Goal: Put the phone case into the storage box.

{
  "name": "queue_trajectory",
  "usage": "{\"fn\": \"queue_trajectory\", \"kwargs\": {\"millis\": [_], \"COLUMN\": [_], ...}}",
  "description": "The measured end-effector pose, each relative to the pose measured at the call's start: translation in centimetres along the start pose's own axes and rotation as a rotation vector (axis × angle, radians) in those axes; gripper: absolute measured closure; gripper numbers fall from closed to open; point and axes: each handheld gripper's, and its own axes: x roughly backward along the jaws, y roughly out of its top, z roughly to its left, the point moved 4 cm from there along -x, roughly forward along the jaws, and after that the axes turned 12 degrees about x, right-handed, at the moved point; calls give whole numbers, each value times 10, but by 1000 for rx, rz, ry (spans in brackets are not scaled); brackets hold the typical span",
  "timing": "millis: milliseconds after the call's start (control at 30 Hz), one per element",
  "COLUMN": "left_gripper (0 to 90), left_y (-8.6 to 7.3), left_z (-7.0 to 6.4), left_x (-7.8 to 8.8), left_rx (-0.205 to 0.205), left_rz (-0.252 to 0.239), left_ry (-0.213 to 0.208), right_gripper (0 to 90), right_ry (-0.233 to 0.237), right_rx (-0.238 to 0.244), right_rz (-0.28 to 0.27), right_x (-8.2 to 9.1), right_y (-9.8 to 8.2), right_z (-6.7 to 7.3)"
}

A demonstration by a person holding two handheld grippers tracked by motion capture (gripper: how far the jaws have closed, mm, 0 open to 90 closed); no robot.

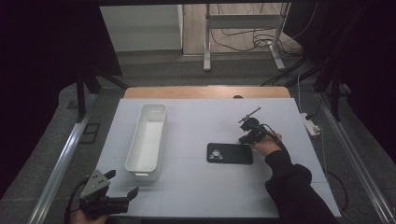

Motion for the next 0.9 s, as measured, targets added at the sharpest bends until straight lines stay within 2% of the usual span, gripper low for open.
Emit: {"fn": "queue_trajectory", "kwargs": {"millis": [400, 900], "left_gripper": [27, 27], "left_y": [0, 0], "left_z": [0, 0], "left_x": [0, 0], "left_rx": [2, -2], "left_rz": [-2, -2], "left_ry": [-3, -2], "right_gripper": [893, 893], "right_ry": [29, 34], "right_rx": [-7, -5], "right_rz": [-22, -25], "right_x": [9, 19], "right_y": [-19, -37], "right_z": [11, 28]}}
